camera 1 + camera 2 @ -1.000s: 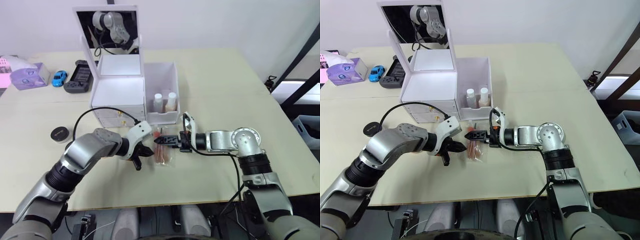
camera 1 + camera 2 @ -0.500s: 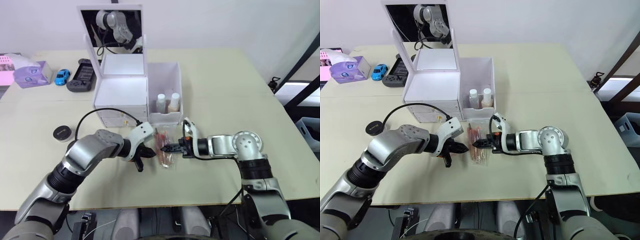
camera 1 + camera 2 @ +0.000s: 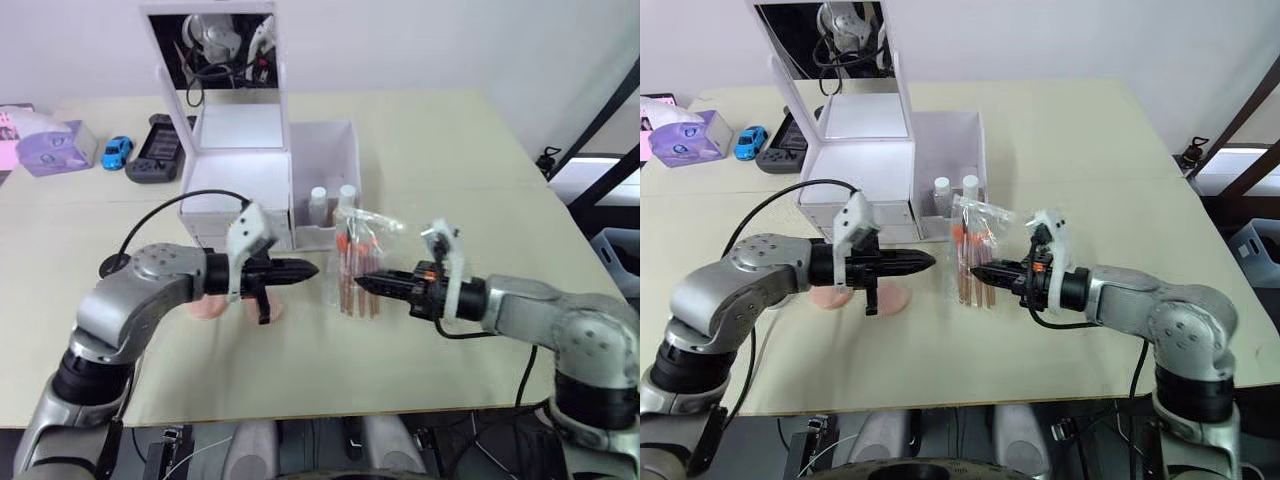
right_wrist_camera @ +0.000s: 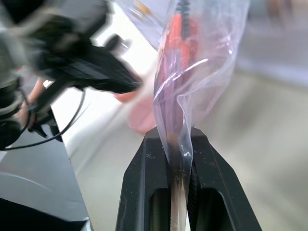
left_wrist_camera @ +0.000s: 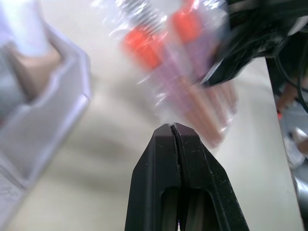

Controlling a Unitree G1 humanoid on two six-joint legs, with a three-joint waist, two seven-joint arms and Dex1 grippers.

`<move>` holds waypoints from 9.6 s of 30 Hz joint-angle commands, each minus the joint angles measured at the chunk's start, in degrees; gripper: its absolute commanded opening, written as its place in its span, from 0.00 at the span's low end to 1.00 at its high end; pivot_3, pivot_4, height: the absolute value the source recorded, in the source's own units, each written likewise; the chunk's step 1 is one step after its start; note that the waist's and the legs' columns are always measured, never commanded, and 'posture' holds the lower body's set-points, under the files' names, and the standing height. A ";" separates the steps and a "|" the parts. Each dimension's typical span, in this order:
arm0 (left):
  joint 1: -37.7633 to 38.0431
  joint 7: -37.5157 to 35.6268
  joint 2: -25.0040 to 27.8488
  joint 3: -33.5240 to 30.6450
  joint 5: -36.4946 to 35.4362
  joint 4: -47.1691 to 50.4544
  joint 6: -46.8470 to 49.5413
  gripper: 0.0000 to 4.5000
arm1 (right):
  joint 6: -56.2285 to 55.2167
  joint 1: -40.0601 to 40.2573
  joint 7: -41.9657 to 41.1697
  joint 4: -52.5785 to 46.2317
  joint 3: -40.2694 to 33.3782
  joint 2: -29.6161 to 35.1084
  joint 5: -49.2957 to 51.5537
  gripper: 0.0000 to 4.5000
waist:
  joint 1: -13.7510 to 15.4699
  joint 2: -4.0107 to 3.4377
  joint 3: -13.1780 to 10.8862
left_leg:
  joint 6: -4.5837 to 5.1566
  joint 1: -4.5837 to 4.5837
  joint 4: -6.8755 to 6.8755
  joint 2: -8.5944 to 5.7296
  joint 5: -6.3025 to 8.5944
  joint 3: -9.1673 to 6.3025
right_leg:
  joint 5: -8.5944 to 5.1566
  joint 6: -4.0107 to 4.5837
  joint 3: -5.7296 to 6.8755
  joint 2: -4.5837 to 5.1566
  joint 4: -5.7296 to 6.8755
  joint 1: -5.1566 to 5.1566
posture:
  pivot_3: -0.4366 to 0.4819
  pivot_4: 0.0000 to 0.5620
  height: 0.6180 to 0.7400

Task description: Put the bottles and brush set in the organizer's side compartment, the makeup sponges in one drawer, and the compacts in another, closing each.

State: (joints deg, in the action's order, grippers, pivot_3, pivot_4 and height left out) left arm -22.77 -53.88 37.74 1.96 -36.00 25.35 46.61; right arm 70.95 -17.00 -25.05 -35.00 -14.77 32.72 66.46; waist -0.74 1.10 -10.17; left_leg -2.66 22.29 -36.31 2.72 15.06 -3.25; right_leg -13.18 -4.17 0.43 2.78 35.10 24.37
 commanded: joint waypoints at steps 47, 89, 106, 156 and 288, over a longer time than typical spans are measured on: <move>5.17 6.60 5.65 -20.65 -23.46 1.87 0.23 0.00 | -83.99 -60.79 -40.15 109.31 16.58 -15.29 -60.55 0.01 | -0.45 -0.05 -0.12 | -0.25 -0.11 0.08 0.00 -0.15 0.21 | 0.34 0.05 -0.33 -0.10 0.21 0.03 | 0.48 0.27 0.99; 4.68 -9.32 16.63 -22.42 -10.99 -16.87 -10.57 0.00 | -23.25 -8.55 -42.27 27.60 -21.65 23.13 -29.92 0.99 | -0.83 -0.17 -0.17 | -0.26 -0.92 0.15 0.00 -0.15 0.48 | 0.13 0.19 -0.74 -0.23 0.31 -0.39 | 0.48 0.27 0.99; 8.50 -18.70 21.60 -28.76 1.51 -47.52 -26.53 0.99 | -32.13 20.80 -37.99 28.59 -32.01 19.57 -31.51 1.00 | -0.22 0.28 -0.12 | -0.17 -0.90 0.18 0.01 -0.09 1.42 | 0.15 0.15 -1.53 -0.20 0.25 -0.05 | 0.48 0.27 0.99; 24.29 51.53 -33.39 -1.92 25.50 7.77 -25.57 0.46 | -26.91 -32.24 -30.35 16.63 21.44 15.12 -41.47 1.00 | -0.01 0.54 0.01 | 0.06 -0.73 -0.60 0.00 0.05 1.54 | 0.51 0.14 -1.83 -0.29 0.29 -0.21 | 0.48 0.27 0.99; 64.87 1.36 -11.08 -31.10 1.84 20.82 -23.89 0.99 | -24.35 -32.78 -49.94 23.51 17.46 19.70 -31.43 1.00 | -0.10 -0.13 -0.40 | 0.04 -0.06 -0.50 -0.85 -0.06 0.07 | -0.22 -0.28 -0.16 0.88 0.11 -0.36 | 0.48 0.27 1.00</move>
State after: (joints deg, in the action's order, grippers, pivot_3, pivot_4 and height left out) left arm 41.63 -53.96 26.72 -30.64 -36.50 44.60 24.34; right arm 46.03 -47.85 -76.03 -9.98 4.52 52.11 34.47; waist -0.83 0.97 -10.57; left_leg -2.62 22.24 -36.85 1.87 15.00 -3.18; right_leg -13.40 -4.45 0.26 3.66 35.21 24.01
